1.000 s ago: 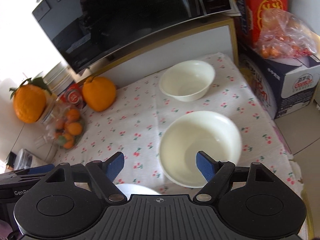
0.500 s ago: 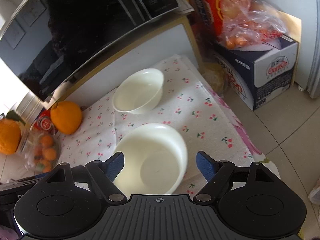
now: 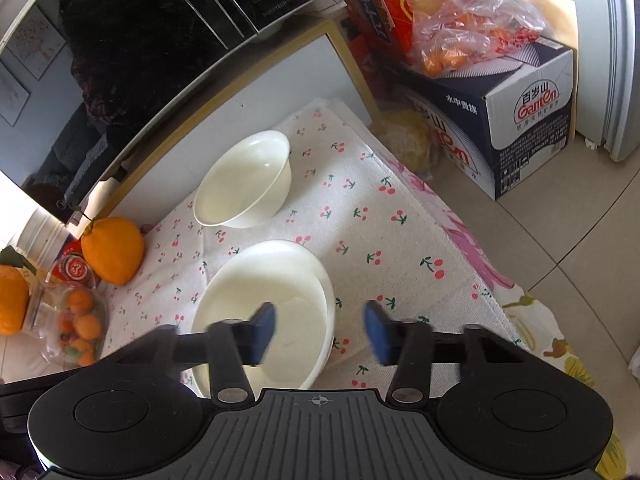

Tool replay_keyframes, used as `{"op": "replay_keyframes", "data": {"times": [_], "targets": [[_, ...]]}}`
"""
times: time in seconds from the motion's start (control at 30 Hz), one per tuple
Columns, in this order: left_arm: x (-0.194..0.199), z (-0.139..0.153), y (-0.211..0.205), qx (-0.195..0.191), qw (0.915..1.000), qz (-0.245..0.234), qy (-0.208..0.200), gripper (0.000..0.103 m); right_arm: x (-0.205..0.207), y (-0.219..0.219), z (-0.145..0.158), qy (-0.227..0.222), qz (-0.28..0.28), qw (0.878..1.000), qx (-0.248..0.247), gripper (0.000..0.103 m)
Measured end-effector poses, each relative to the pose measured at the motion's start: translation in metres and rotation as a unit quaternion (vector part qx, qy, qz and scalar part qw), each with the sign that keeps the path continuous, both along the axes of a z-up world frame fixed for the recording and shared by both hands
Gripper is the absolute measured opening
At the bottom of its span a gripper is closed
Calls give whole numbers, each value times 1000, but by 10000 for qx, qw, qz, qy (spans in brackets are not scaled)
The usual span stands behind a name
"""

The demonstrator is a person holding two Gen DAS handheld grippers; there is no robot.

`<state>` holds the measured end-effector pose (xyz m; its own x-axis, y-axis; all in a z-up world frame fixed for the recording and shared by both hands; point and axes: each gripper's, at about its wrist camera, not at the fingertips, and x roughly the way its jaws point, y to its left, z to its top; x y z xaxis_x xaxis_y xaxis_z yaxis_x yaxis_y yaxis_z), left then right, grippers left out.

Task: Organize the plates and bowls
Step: 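Move both tools to the nearer cream bowl, then close the left tool on the cream bowl rim while the right tool grips it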

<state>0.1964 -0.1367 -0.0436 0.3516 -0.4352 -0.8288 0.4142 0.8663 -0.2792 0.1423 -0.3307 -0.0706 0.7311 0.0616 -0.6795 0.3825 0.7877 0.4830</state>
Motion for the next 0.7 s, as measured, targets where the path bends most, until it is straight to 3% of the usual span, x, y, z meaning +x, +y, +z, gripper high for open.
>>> {"op": "replay_keyframes", "data": {"times": [0.1,0.17,0.7], "targets": [[1,-2,-1,-26,10000,-15,56,8,2,0,-4,32,32,10000,15,14],[2,-2,-2,-29,10000,-18,33,7,4,2,-6,52,83,9999,29,9],[-9,27,27,-155,9994,193,-247,5,6,29,16,-106,349,9993,-83,8]]}}
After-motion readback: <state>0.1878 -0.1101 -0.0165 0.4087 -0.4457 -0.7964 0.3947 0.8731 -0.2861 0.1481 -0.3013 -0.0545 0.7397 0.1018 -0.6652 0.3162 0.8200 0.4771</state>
